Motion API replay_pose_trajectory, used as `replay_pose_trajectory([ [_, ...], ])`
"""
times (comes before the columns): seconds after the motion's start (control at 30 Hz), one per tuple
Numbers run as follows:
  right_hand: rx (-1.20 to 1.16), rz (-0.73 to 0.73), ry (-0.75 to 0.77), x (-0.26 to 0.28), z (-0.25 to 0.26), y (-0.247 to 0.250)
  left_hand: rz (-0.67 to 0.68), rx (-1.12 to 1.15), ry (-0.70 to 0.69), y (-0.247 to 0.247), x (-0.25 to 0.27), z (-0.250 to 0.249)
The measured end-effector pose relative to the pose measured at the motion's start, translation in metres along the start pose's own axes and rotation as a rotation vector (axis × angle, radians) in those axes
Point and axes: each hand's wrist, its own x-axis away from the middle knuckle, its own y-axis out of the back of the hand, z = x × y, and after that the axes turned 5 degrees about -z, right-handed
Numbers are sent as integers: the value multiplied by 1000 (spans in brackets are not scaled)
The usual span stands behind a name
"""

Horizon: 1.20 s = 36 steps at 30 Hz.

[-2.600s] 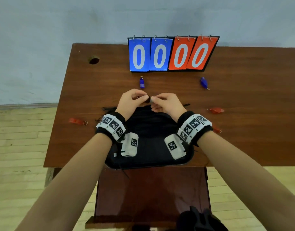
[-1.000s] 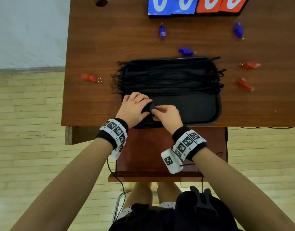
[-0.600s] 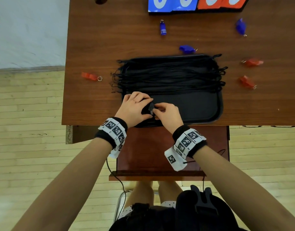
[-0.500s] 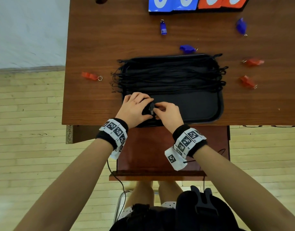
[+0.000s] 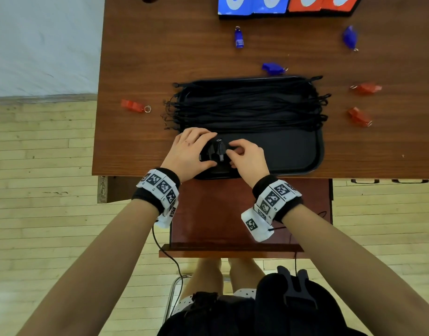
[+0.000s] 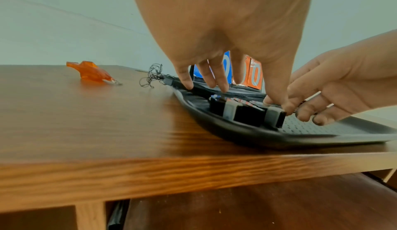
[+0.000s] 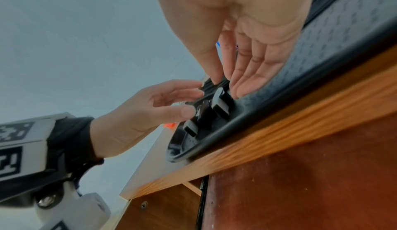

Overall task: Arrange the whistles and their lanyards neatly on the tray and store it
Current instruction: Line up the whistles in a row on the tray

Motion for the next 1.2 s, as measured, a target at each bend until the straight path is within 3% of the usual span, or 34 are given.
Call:
replay_pose_trajectory([
  [0.3,102,9,143,3,37,29,-38,-1,82,44,7,-5],
  [0.43,127,84,211,-4,69,29,-116,-36,158,72,7,1],
  [0.7,218,236,301,-22,140,-26,-261,-53,405,107,5,54],
  [0.83,312,284,290,-36,161,-67,-234,11,502,112,-5,97],
  [1.03,335,252,238,-53,182,-120,-89,17,469,107,-21,146],
  [1.2,401,244,209,-63,185,-165,-29,1,340,101,-31,175],
])
